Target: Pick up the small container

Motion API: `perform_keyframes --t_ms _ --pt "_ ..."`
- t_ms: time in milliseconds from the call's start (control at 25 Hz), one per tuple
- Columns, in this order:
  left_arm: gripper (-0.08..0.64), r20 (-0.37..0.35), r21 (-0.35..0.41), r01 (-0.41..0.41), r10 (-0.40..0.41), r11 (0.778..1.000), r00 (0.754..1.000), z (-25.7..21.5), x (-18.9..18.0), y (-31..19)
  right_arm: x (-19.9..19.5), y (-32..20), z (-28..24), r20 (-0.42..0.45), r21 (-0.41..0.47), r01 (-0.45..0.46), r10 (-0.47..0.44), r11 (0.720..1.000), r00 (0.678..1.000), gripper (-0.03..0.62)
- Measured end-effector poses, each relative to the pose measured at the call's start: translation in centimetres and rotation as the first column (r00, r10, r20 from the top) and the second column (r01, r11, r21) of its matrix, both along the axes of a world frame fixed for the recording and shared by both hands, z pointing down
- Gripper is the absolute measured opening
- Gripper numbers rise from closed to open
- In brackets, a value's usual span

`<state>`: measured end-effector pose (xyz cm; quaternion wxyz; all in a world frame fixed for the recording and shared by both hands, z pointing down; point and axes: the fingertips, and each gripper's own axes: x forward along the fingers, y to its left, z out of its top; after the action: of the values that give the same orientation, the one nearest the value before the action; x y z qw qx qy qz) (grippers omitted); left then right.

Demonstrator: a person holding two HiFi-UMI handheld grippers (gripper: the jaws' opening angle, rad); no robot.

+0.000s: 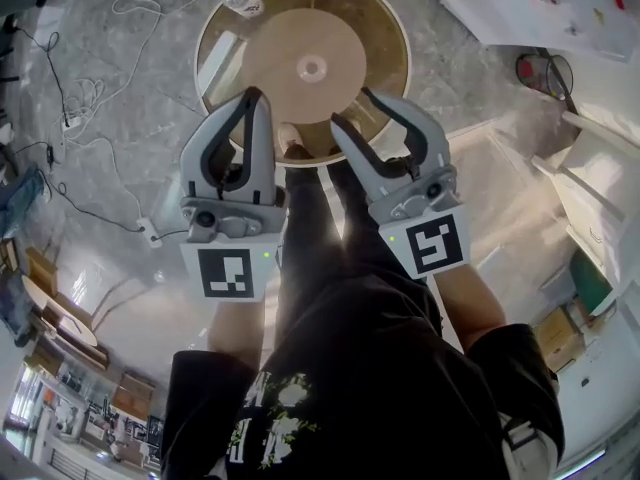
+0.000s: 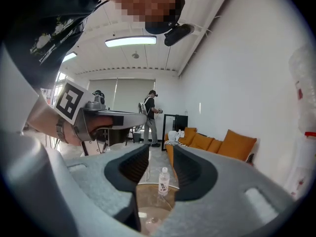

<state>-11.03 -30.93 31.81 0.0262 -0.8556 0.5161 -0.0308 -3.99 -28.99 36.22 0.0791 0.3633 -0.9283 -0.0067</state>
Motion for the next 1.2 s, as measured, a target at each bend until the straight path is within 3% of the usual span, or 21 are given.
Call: perform_keyframes --t_ms 560,800,1200 --pt "-0.003 0.050 -0.001 -0.006 0.006 1.000 0.999 8.3 0.0 -1.6 -1.3 -1.5 7.7 -0.008 -0.018 0.028 -0.029 0.999 1.000 0.155" --pt "-0.003 0.081 -0.027 0.035 -0.033 0.999 0.996 12.2 -0.4 -1.0 -1.2 -1.0 11.2 -0.019 -0.015 0.034 -0.035 0.999 0.999 0.155" --pt "-0.003 0.080 -0.043 0.027 -0.024 0.999 0.996 17.9 -1.2 -1.8 -2.0 -1.8 18.2 -0.016 -0.057 0.043 -0.044 0.997 0.999 0.153"
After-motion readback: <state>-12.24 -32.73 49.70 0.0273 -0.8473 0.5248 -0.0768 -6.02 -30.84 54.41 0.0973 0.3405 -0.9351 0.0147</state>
